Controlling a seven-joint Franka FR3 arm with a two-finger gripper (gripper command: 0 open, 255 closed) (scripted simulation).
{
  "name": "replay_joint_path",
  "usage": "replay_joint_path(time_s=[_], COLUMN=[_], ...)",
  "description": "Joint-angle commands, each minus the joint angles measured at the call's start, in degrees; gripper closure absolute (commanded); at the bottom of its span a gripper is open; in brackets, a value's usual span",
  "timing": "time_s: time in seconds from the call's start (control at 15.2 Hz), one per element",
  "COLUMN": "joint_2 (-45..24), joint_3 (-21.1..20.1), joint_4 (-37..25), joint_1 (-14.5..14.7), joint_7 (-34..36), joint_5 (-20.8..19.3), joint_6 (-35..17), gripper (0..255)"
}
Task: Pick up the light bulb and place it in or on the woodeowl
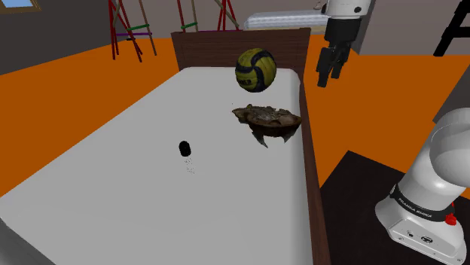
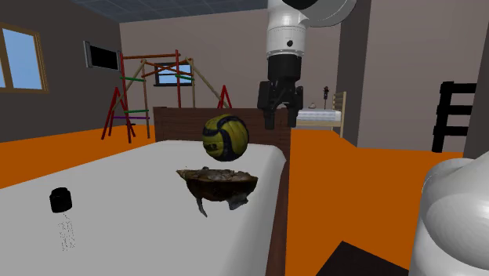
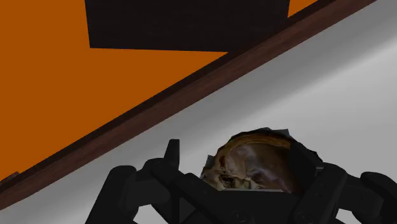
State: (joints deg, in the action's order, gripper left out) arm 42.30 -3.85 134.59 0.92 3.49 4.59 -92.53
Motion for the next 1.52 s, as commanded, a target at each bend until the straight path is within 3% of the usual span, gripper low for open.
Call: replay_joint_path(time_s=[0.0, 0.79, 1.45], joint_2=[0.00, -17.22, -35.90], joint_3=[0.00, -12.14, -21.21], joint_4=[0.00, -8.61, -22.77], joint_1=[0.00, 3.69, 5.88], joint_7=[0.00, 11.21, 22.22], joint_5=[0.00, 4.23, -0.26], joint_6=[0.00, -10.58, -15.96], gripper=[0, 0, 0])
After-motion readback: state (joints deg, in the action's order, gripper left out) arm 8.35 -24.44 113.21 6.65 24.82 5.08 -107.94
